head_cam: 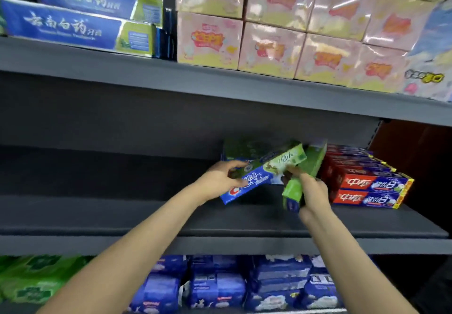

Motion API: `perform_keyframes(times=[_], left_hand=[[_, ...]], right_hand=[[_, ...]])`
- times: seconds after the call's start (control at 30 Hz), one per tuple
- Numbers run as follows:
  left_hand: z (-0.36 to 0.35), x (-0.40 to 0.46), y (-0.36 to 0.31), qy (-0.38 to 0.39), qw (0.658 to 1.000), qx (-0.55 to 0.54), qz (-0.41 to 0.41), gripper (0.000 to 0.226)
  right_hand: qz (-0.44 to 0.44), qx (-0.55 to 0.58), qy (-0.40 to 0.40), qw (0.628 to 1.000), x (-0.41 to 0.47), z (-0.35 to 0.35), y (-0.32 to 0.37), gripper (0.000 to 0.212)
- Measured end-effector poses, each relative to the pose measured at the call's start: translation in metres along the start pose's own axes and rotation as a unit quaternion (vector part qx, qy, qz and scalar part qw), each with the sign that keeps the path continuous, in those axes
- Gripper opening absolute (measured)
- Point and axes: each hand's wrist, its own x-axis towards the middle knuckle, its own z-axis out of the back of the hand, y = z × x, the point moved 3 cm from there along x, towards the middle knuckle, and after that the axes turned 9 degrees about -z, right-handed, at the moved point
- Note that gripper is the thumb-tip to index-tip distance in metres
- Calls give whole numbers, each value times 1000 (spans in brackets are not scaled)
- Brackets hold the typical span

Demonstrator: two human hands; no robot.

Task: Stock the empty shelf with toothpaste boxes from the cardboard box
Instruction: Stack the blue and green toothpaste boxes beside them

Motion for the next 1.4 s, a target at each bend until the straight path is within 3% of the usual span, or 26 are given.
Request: perform_keyframes(times=[0.17, 0.3, 0.33, 0.53, 0.7, 0.83, 0.9, 0.97, 1.03, 1.1, 1.2, 1.27, 1.33, 1.4], left_hand=[[-9, 36, 11, 30, 966, 255, -6, 47], [-35, 54, 13, 67, 954, 292, -29, 48], [-40, 56, 14, 72, 949, 304, -38, 49], [-51, 56, 20, -16, 885, 462, -53, 43], [-40, 55, 24, -27, 901, 433, -15, 43], [-22, 44, 12, -134, 938, 318, -28, 39], [-13, 40, -1, -166, 928, 319, -98, 57], [-8, 39, -10, -125, 902, 381, -161, 75], [-2, 41, -12, -59, 883, 430, -180, 76], [4, 45, -9, -11, 887, 438, -150, 67], [10, 46, -10, 6, 879, 463, -108, 62], [10, 46, -11, 10, 887, 454, -82, 64], [9, 47, -11, 11, 908, 413, -63, 68], [7, 46, -15, -12, 917, 391, -77, 72]], right_hand=[[33, 31, 2, 999, 28, 23, 16, 49], [4, 38, 70, 997, 40, 22, 20, 17], [-7, 38, 89, 995, 42, 20, 19, 18], [-57, -2, 133, 990, 48, 7, 17, 31], [-76, -53, 145, 985, 54, -6, 15, 31], [-108, -69, 194, 973, 53, -17, 16, 34], [-147, -95, 251, 952, 49, -21, 19, 34], [-168, -164, 303, 923, 44, -23, 21, 30], [-193, -215, 338, 896, 36, -24, 22, 27], [-199, -261, 357, 875, 30, -25, 23, 25], [-79, -408, 336, 845, 36, -27, 31, 35], [64, -562, 304, 767, 37, -29, 46, 41], [143, -643, 287, 695, 34, -31, 55, 37], [188, -659, 268, 677, 35, -32, 59, 32]])
